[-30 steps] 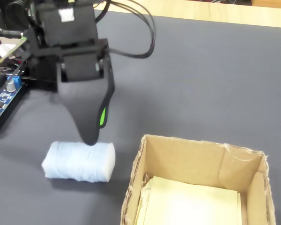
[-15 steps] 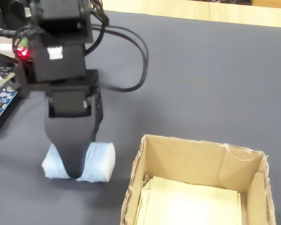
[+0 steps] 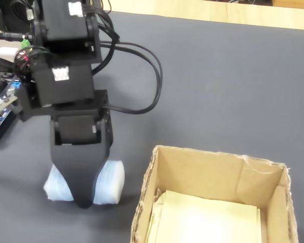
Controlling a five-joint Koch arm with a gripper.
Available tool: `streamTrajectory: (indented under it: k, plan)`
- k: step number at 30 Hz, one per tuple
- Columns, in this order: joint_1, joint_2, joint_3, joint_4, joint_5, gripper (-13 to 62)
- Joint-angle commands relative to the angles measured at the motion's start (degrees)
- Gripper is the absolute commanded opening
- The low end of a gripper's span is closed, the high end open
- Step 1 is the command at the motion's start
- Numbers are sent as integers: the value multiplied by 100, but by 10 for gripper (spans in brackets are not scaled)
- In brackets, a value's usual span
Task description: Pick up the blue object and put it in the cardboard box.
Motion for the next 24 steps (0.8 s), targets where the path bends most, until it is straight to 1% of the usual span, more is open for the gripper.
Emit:
streamTrajectory:
  k: [1,3,7,18,21,24]
  plan:
    - [105,-88,-26,-571,132,183]
    - [97,-88,-26,-747,185,168]
    - [35,88,70,-993,352,168]
    - [-229,1433,879,-2399,738,168]
    - [-299,1714,1090,-3067,940,168]
    - [-369,1907,1081,-3331,1046,168]
